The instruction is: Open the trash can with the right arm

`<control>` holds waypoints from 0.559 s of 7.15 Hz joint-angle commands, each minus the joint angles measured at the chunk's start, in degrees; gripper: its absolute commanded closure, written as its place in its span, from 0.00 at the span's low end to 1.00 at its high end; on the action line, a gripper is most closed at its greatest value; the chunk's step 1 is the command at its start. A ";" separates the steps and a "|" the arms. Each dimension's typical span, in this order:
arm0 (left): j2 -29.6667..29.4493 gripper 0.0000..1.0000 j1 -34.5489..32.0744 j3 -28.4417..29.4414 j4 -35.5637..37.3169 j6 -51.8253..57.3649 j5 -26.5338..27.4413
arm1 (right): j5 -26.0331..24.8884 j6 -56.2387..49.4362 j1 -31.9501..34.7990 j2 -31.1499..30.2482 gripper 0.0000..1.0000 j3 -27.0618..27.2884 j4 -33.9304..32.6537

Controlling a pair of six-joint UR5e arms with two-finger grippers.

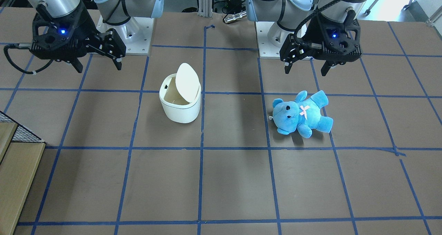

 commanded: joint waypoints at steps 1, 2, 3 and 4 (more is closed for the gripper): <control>0.00 0.00 0.00 0.00 0.00 0.00 -0.07 | -1.03 0.18 -0.04 0.03 0.00 0.02 0.03; 0.00 0.00 0.00 0.00 0.00 0.00 0.02 | -1.99 0.18 0.04 0.03 0.00 0.02 -0.06; 0.00 0.00 0.00 0.00 0.00 0.00 0.02 | -2.00 0.18 0.04 0.03 0.00 -0.06 -0.06; 0.00 0.00 0.00 0.00 0.00 0.00 0.02 | -2.00 0.18 0.04 0.03 0.00 -0.06 -0.06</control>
